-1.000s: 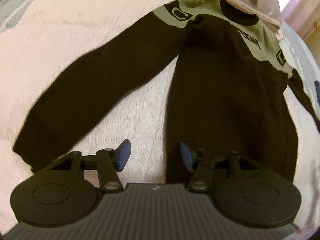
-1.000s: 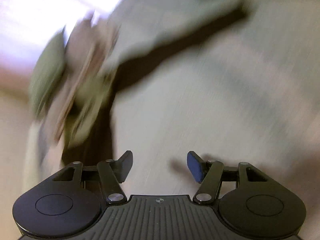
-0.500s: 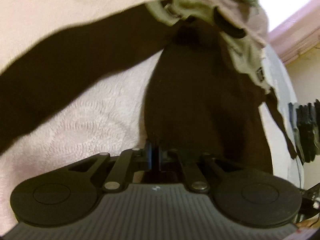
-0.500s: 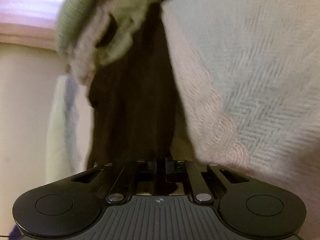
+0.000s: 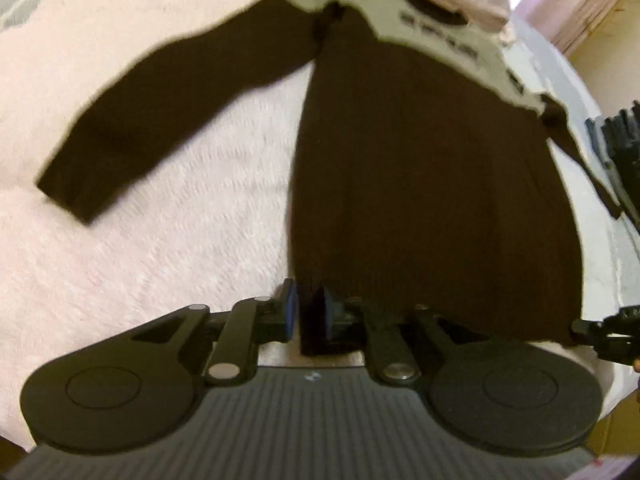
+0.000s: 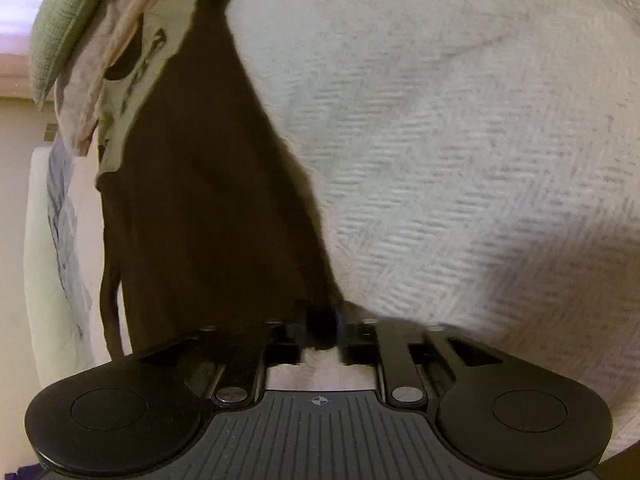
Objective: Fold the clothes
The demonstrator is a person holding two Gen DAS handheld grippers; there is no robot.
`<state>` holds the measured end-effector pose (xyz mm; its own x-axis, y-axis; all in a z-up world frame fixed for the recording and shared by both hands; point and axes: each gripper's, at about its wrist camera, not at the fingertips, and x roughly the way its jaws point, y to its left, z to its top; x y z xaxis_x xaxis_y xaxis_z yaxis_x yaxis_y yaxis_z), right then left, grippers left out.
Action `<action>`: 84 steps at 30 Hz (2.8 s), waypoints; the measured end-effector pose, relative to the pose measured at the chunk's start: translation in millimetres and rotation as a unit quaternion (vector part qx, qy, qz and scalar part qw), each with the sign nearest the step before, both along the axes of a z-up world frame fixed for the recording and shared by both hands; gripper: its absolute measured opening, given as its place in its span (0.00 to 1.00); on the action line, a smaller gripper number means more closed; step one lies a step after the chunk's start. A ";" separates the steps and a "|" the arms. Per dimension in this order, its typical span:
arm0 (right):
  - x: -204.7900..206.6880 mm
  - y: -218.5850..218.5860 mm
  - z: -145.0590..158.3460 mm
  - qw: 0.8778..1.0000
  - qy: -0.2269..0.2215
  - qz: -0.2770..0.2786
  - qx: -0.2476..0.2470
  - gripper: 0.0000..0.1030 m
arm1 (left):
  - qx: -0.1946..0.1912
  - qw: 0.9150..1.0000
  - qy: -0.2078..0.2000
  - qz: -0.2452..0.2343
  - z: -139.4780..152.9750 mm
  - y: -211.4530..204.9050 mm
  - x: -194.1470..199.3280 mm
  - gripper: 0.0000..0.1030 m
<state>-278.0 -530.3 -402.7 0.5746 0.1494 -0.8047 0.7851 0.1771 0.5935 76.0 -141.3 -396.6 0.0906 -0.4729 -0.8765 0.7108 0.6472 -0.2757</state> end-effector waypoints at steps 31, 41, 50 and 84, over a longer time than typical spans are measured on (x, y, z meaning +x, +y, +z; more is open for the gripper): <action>99.5 -28.3 33.4 0.989 0.107 -0.045 -0.092 0.52 | 0.041 0.961 -0.231 0.145 30.9 43.3 296.5 0.03; 3.7 -110.1 55.8 0.972 0.087 -0.131 -0.176 0.52 | 0.102 0.949 -0.161 0.251 5.6 23.1 272.3 0.21; -116.9 -258.9 7.3 0.909 -0.093 -0.362 -0.185 0.52 | 0.012 0.970 -0.054 0.237 42.0 -47.8 124.6 0.29; -52.5 -249.8 20.9 0.980 -0.055 -0.107 -0.158 0.53 | 0.089 0.992 -0.022 0.082 25.7 -89.2 33.4 0.50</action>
